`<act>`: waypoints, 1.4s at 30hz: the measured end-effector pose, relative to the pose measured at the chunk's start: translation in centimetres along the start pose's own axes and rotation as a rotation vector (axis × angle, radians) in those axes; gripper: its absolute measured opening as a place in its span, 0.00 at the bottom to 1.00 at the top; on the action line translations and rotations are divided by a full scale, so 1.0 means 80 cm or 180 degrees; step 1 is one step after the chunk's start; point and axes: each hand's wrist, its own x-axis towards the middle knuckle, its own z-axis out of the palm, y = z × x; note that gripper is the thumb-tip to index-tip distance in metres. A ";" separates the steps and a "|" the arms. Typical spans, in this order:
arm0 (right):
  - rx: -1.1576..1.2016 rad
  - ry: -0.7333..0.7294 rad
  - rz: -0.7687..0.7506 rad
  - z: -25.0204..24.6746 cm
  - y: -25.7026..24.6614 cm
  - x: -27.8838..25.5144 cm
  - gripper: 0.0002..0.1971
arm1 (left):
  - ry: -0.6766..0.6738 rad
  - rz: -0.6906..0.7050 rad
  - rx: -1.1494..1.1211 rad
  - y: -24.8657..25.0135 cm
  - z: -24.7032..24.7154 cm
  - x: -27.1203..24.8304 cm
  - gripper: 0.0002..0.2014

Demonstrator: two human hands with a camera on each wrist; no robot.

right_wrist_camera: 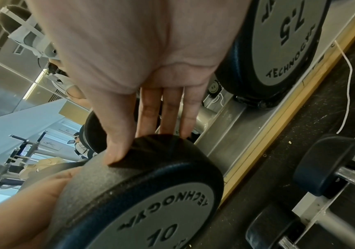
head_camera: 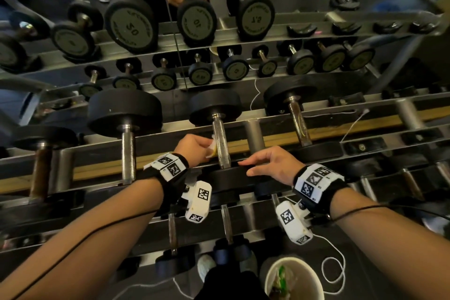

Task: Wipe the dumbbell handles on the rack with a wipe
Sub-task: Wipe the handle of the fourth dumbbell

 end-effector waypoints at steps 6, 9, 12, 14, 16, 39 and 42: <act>-0.0036 -0.0011 -0.0014 0.000 0.002 0.000 0.14 | -0.0184 0.0024 -0.0144 -0.012 -0.018 -0.006 0.19; -0.0074 0.0067 -0.0023 0.002 0.004 -0.001 0.14 | 0.0458 -0.0251 -0.0662 -0.009 -0.022 0.012 0.20; 0.0004 0.0108 -0.0021 0.005 0.005 -0.005 0.14 | 0.0486 -0.0259 -0.0556 0.002 -0.009 0.025 0.21; 0.0094 0.0142 -0.0041 0.008 0.006 -0.008 0.15 | 0.0363 -0.0159 -0.0406 0.012 0.003 0.027 0.20; 0.0143 0.0177 -0.0077 0.010 0.006 -0.009 0.16 | 0.0274 -0.0120 -0.0287 0.019 0.008 0.022 0.18; 0.0452 0.0317 0.0032 0.015 0.002 -0.015 0.15 | -0.0107 0.1124 0.2710 0.058 0.000 -0.003 0.18; 0.0412 0.0387 0.0048 0.017 0.000 -0.016 0.15 | -0.0194 0.1063 0.3065 0.050 0.003 -0.014 0.22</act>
